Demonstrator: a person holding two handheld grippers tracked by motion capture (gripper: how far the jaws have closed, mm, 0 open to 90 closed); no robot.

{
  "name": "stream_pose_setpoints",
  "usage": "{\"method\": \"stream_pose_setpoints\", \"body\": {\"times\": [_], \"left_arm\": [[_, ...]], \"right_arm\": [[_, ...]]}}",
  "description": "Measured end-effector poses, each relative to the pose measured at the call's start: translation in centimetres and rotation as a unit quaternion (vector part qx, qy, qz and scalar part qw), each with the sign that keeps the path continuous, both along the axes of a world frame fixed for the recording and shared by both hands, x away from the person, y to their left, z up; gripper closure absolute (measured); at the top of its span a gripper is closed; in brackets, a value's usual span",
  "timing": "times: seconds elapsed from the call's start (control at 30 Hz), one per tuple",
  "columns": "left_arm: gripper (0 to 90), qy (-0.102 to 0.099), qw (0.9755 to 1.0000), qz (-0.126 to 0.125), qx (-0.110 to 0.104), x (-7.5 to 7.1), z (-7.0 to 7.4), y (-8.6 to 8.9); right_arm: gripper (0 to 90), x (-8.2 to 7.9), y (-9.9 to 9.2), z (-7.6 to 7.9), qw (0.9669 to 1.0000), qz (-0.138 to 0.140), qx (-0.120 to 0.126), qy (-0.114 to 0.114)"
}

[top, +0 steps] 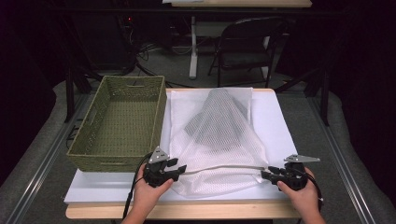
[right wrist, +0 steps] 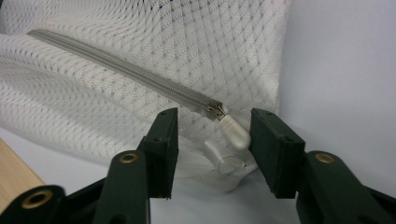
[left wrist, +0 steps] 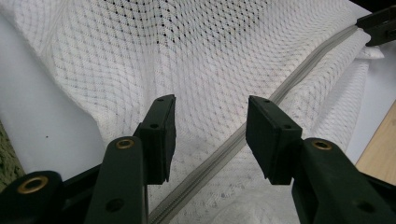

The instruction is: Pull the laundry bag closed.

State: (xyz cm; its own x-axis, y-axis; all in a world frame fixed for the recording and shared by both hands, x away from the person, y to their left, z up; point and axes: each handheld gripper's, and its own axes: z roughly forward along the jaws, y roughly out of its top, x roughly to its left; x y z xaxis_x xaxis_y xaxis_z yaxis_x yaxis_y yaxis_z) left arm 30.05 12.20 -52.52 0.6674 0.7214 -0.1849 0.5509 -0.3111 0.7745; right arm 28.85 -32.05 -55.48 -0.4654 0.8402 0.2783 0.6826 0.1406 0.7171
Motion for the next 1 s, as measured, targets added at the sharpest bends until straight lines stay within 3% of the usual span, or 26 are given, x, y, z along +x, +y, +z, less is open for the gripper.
{"method": "stream_pose_setpoints", "body": {"times": [0.23, 0.67, 1.0], "left_arm": [[52.4, -0.004, 1.0, 0.002, 0.003, 0.0, 0.0, 0.1], [52.3, -0.003, 1.0, 0.0, -0.002, -0.1, 0.1, 0.2], [52.1, -0.003, 1.0, 0.002, -0.007, -0.1, 0.3, 0.3]], "right_arm": [[47.9, -0.1, 0.1, 0.1, 0.9999, 0.001, -0.012, -0.008], [46.6, -0.6, -0.7, 1.4, 0.9996, -0.011, -0.012, -0.025], [45.3, -0.4, 0.0, 2.8, 0.9988, 0.003, -0.021, -0.044]]}}
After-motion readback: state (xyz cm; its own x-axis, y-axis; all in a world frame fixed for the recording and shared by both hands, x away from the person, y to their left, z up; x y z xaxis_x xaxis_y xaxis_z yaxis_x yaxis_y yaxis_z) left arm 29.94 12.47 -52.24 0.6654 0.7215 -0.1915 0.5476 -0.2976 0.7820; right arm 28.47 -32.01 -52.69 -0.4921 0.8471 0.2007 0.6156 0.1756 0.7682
